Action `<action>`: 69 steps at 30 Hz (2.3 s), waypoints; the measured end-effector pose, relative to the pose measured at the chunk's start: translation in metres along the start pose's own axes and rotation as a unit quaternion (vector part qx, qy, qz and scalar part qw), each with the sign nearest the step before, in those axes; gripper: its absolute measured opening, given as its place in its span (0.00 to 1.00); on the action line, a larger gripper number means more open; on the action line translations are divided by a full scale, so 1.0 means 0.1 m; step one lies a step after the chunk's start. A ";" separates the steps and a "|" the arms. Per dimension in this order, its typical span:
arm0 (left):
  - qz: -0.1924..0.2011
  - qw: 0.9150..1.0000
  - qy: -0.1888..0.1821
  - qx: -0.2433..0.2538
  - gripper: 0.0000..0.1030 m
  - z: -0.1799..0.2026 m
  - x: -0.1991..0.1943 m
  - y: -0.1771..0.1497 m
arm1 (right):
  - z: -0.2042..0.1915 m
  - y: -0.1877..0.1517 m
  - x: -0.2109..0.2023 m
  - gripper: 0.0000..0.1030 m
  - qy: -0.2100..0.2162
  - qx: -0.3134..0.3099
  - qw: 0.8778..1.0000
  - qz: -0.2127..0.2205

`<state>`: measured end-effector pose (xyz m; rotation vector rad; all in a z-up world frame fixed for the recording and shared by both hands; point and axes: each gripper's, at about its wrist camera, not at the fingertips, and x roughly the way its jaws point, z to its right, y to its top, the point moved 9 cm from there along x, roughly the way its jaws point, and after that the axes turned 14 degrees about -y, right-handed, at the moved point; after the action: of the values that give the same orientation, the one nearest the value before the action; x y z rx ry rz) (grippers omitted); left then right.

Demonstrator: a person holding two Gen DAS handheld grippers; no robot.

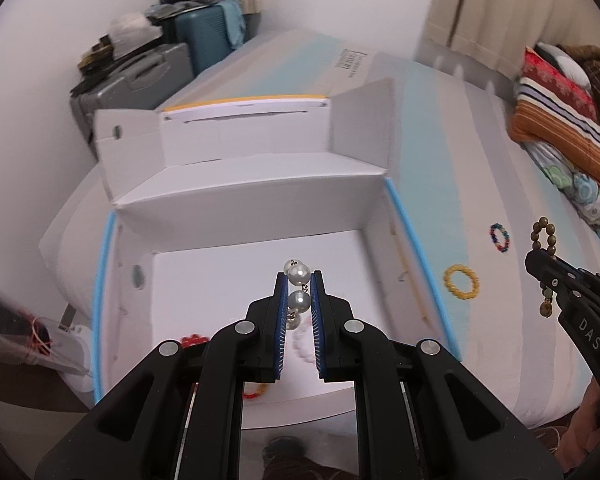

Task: Organize jewelry
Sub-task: 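Lift the pearl strand and wooden bracelet and carry both over the white box, then open both tools to drop the pearls and wooden bracelet into the box, then move both tools back to the yellow and multicolour bead bracelets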

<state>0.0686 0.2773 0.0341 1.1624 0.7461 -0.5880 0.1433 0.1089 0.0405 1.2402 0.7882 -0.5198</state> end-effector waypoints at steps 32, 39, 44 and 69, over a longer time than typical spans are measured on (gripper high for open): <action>-0.108 0.991 0.029 -0.070 0.10 -1.20 0.57 -0.78 | -1.49 -0.72 0.81 0.07 0.042 -0.092 0.986 -0.130; -0.122 0.989 0.034 -0.074 0.10 -1.26 0.67 -0.85 | -1.56 -0.85 1.00 0.07 0.037 -0.097 0.982 -0.155; -0.131 0.987 0.039 -0.081 0.11 -1.32 0.72 -0.87 | -1.58 -0.90 1.03 0.10 0.034 -0.095 0.981 -0.165; -0.013 0.995 0.084 -0.045 0.94 -0.81 0.08 -0.36 | -0.77 -0.26 0.26 0.92 0.028 -0.020 0.998 -0.047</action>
<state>0.0296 0.3432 -0.0107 1.1284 0.9230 -0.4774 0.1223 0.1777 -0.0054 1.1891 0.9048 -0.5450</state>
